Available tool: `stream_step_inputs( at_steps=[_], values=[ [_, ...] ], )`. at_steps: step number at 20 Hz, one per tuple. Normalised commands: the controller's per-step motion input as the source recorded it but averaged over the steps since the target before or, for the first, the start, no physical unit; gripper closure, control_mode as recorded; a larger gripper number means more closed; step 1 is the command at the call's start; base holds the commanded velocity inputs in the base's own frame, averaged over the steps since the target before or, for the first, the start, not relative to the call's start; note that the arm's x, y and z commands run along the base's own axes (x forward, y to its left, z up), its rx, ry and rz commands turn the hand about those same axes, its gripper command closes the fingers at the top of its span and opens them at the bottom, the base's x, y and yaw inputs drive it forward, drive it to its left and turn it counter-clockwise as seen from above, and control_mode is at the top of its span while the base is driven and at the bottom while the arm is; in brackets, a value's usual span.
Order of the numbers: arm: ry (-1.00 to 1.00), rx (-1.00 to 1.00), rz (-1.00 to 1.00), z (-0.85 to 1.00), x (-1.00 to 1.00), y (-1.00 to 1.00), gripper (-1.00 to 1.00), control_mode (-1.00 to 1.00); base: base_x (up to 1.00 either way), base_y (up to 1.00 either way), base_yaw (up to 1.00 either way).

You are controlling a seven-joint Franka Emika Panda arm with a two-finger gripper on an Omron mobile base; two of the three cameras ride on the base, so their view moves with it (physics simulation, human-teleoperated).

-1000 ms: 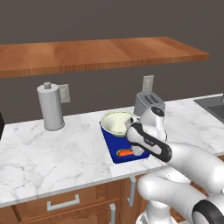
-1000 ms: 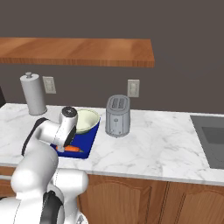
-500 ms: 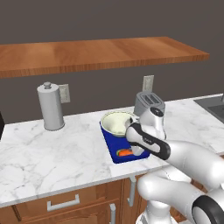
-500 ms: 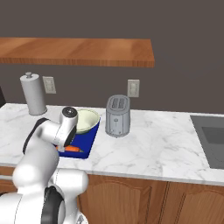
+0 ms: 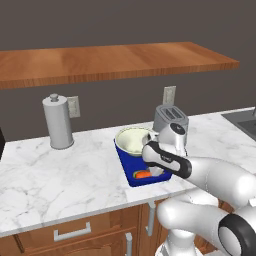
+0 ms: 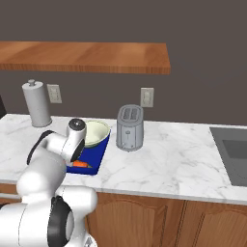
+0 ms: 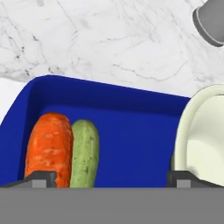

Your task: Place the two vegetables and bowl onto the tray for setting up a vegetable dip station.

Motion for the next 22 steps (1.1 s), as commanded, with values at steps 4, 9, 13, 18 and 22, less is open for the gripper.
stream_step_inputs(
  at_steps=[4,9,13,18,22],
  values=[
    [-0.2,0.0,0.0,-0.05,-0.03,0.0,-1.0,-1.0,0.0,0.0,0.0],
    [-0.18,0.02,0.0,-0.02,-0.2,0.0,-1.0,-1.0,0.0,0.0,0.0],
    [-0.06,0.01,-0.05,0.0,-0.21,0.0,-1.0,-1.0,0.0,0.0,0.0],
    [0.14,0.0,-0.21,0.16,-0.17,0.0,-1.0,-1.0,0.0,0.0,0.0],
    [0.33,0.0,-0.3,0.18,-0.24,-0.03,-1.0,-1.0,0.0,0.0,0.0]
  ],
)
